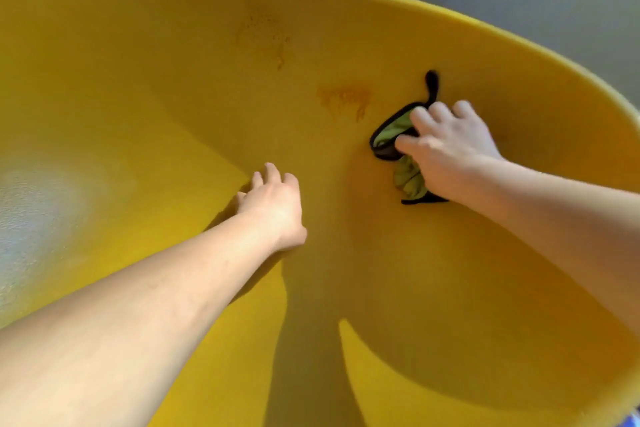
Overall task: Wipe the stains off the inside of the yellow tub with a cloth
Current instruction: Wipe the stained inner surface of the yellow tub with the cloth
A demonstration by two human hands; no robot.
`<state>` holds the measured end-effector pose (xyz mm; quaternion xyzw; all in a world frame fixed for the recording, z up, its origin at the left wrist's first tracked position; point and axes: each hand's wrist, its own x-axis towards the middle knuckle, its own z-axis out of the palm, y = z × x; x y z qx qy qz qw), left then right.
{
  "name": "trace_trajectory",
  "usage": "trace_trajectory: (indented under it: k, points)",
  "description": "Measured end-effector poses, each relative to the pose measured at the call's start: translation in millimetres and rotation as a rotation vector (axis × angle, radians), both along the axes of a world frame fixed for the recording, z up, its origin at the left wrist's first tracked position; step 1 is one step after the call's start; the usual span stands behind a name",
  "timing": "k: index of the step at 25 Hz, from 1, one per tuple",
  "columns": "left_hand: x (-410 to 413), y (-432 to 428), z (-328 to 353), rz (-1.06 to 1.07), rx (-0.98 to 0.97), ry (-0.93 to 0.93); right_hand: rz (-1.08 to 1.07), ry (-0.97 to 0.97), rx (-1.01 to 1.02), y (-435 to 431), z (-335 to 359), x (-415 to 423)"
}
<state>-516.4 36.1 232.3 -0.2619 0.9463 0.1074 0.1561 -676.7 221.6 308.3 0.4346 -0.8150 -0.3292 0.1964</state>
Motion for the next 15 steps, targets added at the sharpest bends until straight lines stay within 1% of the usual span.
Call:
trace_trajectory:
  k: [1, 2, 3, 4, 6, 8, 9, 10, 11, 12, 13, 14, 15]
  points:
    - [-3, 14, 3, -0.033, 0.061, 0.066, -0.048, 0.056, -0.055, 10, 14, -8]
    - [-4, 27, 7, -0.061, 0.113, 0.133, -0.096, 0.071, -0.12, 15, 19, -9]
    - [-6, 38, 12, -0.085, 0.161, 0.198, -0.151, 0.031, -0.171, 19, 17, -1]
    - [-6, 48, 17, -0.11, 0.206, 0.264, -0.189, -0.058, -0.191, 19, 6, 11]
    - [-9, 65, 23, -0.211, 0.276, 0.388, -0.203, -0.349, -0.184, 19, -23, 36]
    - [-15, 81, 22, -0.332, 0.38, 0.46, -0.265, -0.66, -0.241, 22, -14, 42]
    - [-20, 90, 19, -0.354, 0.462, 0.466, -0.264, -0.709, -0.33, 28, 0, 35]
    - [-27, 99, 14, -0.349, 0.52, 0.453, -0.216, -0.646, -0.431, 36, 19, 26]
    - [-35, 107, 8, -0.338, 0.518, 0.42, -0.136, -0.436, -0.526, 46, 35, 15]
    - [-43, 114, 3, -0.335, 0.449, 0.377, -0.09, -0.195, -0.573, 56, 51, 5]
    - [-49, 120, -3, -0.341, 0.355, 0.35, -0.094, -0.034, -0.59, 63, 65, -7]
    - [-53, 123, -8, -0.349, 0.263, 0.352, -0.13, 0.036, -0.577, 64, 77, -20]
    - [-55, 125, -12, -0.349, 0.187, 0.381, -0.192, 0.016, -0.566, 59, 86, -33]
